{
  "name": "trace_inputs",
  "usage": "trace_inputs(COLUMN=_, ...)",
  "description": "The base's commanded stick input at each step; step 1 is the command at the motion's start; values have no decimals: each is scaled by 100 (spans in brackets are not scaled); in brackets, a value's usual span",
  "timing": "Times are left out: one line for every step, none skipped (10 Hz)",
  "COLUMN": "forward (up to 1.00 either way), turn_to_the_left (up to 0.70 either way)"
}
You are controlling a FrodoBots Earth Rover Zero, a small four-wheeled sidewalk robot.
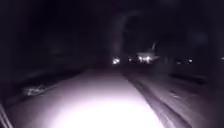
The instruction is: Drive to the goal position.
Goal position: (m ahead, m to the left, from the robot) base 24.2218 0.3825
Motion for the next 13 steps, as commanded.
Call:
trace_inputs(forward=100, turn_to_the_left=0)
trace_inputs(forward=100, turn_to_the_left=0)
trace_inputs(forward=100, turn_to_the_left=0)
trace_inputs(forward=100, turn_to_the_left=0)
trace_inputs(forward=100, turn_to_the_left=0)
trace_inputs(forward=100, turn_to_the_left=0)
trace_inputs(forward=100, turn_to_the_left=0)
trace_inputs(forward=100, turn_to_the_left=-12)
trace_inputs(forward=100, turn_to_the_left=-23)
trace_inputs(forward=100, turn_to_the_left=-27)
trace_inputs(forward=100, turn_to_the_left=-27)
trace_inputs(forward=100, turn_to_the_left=-27)
trace_inputs(forward=100, turn_to_the_left=-26)
